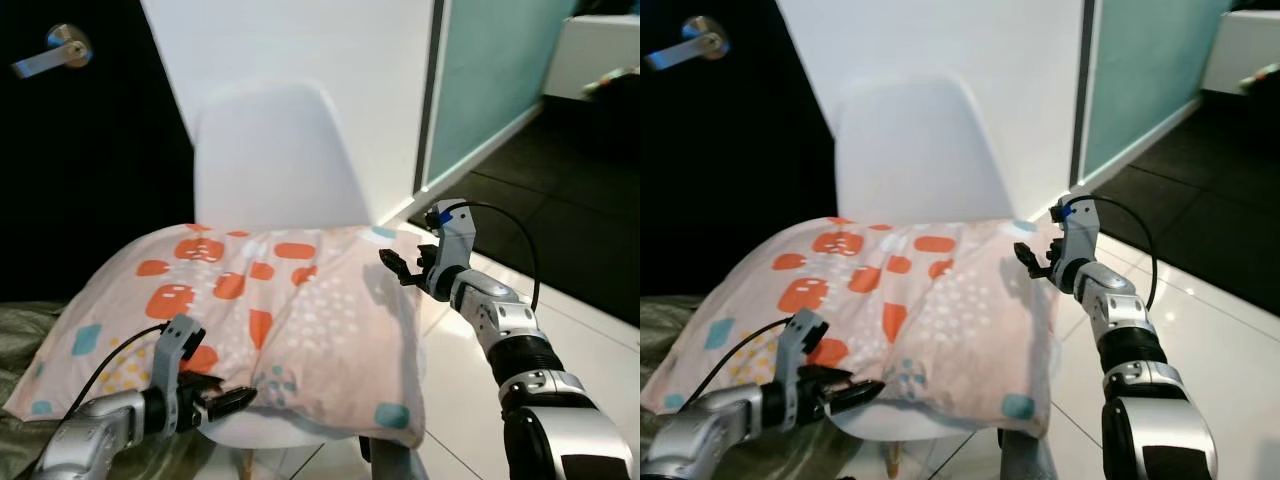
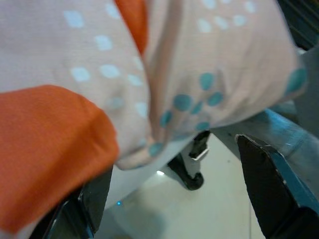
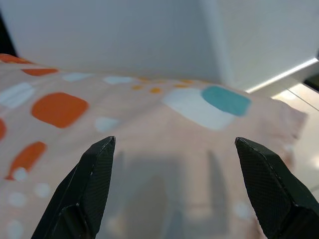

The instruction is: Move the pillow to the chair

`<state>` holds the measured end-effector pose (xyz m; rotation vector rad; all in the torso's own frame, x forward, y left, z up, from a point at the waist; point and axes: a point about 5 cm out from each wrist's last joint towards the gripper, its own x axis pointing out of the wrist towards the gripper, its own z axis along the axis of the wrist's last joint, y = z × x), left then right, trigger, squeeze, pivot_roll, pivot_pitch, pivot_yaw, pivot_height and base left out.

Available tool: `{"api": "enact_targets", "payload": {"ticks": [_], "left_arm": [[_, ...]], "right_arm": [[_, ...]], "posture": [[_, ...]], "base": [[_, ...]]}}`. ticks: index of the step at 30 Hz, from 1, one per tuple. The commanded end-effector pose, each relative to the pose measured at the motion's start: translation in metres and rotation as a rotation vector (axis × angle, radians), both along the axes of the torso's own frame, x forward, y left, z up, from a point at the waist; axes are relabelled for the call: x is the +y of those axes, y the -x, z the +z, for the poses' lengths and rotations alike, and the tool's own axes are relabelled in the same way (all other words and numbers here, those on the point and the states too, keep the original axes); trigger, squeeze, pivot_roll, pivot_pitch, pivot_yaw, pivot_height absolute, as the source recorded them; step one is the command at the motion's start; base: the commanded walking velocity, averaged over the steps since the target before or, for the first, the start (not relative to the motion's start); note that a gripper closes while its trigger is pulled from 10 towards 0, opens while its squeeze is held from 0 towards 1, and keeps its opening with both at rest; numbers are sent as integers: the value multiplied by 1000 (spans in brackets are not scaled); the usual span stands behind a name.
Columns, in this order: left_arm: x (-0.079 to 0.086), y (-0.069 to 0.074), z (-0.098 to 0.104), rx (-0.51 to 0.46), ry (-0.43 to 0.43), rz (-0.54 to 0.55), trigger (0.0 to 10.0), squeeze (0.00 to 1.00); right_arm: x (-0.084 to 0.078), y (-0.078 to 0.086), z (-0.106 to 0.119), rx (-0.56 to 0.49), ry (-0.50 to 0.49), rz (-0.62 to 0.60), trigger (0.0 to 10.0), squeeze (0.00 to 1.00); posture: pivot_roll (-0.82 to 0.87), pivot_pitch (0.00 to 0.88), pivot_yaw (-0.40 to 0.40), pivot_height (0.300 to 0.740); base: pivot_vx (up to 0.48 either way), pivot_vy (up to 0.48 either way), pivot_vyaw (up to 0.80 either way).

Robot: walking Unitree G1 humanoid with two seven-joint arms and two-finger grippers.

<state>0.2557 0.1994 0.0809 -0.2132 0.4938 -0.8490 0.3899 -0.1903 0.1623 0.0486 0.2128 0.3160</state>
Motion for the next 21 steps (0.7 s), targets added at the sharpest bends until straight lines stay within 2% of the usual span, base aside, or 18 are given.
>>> {"api": "enact_targets", "payload": {"ticks": [1,3,4,5,6,7,8,9,10,11,13,14,15,17,18,19,20,21], "left_arm": [[4,9,5,8,14,-35,10000,1000],[8,18,7,11,0,-71,10000,1000],[18,29,8,18,-70,-108,10000,1000],[18,29,8,18,-70,-108,10000,1000],[31,40,11,25,-146,-141,10000,1000],[31,40,11,25,-146,-141,10000,1000],[45,46,16,26,-229,-161,10000,1000],[45,46,16,26,-229,-161,10000,1000],[58,48,23,16,-292,-156,10000,1000],[67,46,30,-6,-323,-125,10000,1000],[90,23,48,-131,-322,110,10000,1000],[99,9,53,-180,-279,264,10000,0],[103,2,56,-203,-244,361,10000,0],[103,2,56,-203,-244,361,10000,0],[105,-7,55,-226,-201,475,10000,0],[105,-7,55,-226,-201,475,10000,0],[100,-18,35,-204,-108,682,10000,0],[100,-18,35,-204,-108,682,10000,0]], "right_arm": [[4,0,-2,-2,-21,13,10000,0],[4,0,-2,-5,-27,16,10000,0],[2,0,-2,-7,-30,14,10000,0],[2,0,-2,-7,-30,14,10000,0],[-1,0,-3,-6,-32,3,10000,0],[-1,0,-3,-6,-32,3,10000,0],[-4,1,-5,-5,-37,-11,10000,0],[-4,1,-5,-5,-37,-11,10000,0],[-7,1,-6,-3,-43,-28,10000,0],[-10,1,-7,-3,-53,-44,10000,0],[-16,3,-10,-5,-87,-82,10000,0],[-20,5,-14,2,-95,-102,10000,0],[-22,6,-18,7,-98,-114,10000,0],[-22,6,-18,7,-98,-114,10000,0],[-23,8,-24,18,-97,-120,10000,0],[-23,8,-24,18,-97,-120,10000,0],[-25,16,-43,69,-86,-142,10000,0],[-25,16,-43,69,-86,-142,10000,0]], "posture": [[-222,69,75,525],[-222,73,76,525],[-222,76,74,525],[-222,76,74,525],[-219,76,72,525],[-219,76,72,525],[-217,79,70,525],[-217,79,70,525],[-217,78,72,525],[-217,78,72,525],[-217,79,75,525],[-216,80,76,530],[-215,79,76,534],[-215,79,76,534],[-215,79,76,539],[-215,79,76,539],[-221,75,72,548],[-221,75,72,548]], "base": [[0,0,0],[0,0,0],[0,0,0],[0,0,0],[0,0,0],[0,0,0],[0,0,0],[0,0,0],[0,0,0],[0,0,0],[0,0,0],[0,0,0],[0,0,0],[0,0,0],[0,0,0],[0,0,0],[0,0,0],[0,0,0]]}}
